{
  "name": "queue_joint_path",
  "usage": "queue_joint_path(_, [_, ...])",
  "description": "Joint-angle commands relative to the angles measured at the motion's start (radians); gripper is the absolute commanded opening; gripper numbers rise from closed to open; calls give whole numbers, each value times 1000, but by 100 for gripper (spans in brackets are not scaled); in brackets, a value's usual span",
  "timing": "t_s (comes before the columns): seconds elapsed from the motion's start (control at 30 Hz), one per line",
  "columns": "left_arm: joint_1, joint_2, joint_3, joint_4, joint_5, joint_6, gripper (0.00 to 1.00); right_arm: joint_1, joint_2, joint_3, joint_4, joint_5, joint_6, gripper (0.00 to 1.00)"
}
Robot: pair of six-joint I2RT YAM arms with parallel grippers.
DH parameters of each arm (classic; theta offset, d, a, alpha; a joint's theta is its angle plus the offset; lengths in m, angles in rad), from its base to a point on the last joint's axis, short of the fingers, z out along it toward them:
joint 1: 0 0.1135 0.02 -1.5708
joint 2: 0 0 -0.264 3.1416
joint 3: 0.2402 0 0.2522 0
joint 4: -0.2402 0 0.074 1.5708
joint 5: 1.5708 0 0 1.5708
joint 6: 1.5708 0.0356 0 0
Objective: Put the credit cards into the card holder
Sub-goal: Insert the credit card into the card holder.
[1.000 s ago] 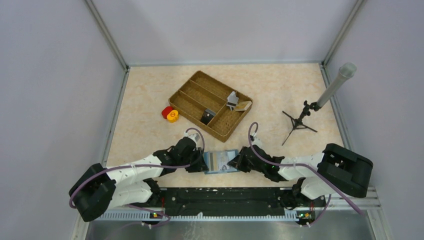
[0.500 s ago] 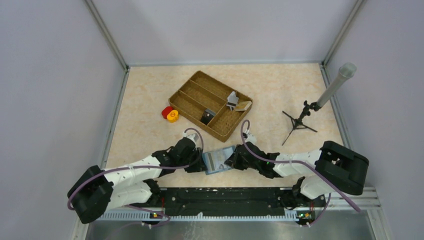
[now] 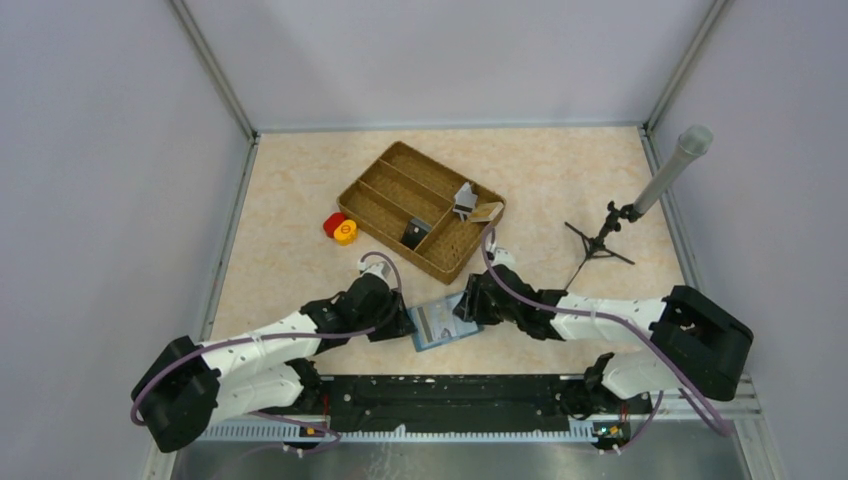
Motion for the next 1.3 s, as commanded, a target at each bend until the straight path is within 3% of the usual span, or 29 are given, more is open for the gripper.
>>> queue_joint_path(0.0, [12,3,8,79,-3,-38,54,-27,63,75,5,-78,-100,43])
queue_joint_path(0.6, [44,76,-62,257,68,-77,48,-22,213,138,117,-236,-131,34])
queue_joint_path(1.27, [44,54,-44,250,68,-64,46,51,239,247,48,-188,-121,33])
